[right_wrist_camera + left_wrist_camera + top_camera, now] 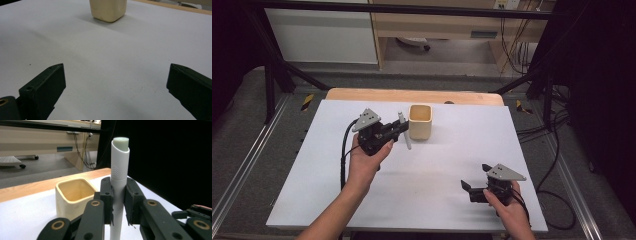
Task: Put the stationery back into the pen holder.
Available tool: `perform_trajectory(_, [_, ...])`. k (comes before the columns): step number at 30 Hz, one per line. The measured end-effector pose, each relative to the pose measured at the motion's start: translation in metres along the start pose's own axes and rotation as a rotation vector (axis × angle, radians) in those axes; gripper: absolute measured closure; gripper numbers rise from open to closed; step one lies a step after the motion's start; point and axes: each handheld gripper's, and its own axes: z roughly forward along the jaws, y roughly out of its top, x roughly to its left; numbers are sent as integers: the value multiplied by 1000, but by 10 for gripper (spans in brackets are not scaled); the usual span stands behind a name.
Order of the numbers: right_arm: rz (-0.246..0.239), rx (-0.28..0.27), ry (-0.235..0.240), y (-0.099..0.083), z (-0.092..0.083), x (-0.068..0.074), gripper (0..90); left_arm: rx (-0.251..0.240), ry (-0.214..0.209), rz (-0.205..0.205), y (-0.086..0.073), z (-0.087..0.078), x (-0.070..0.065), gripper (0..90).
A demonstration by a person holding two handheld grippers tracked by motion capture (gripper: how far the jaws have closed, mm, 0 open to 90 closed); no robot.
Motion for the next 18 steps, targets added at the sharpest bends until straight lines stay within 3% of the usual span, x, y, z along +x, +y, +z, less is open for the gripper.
perform_trajectory(18, [14,-13,-20,0,-4,-4,30,-10,0,41,31,37,6,787])
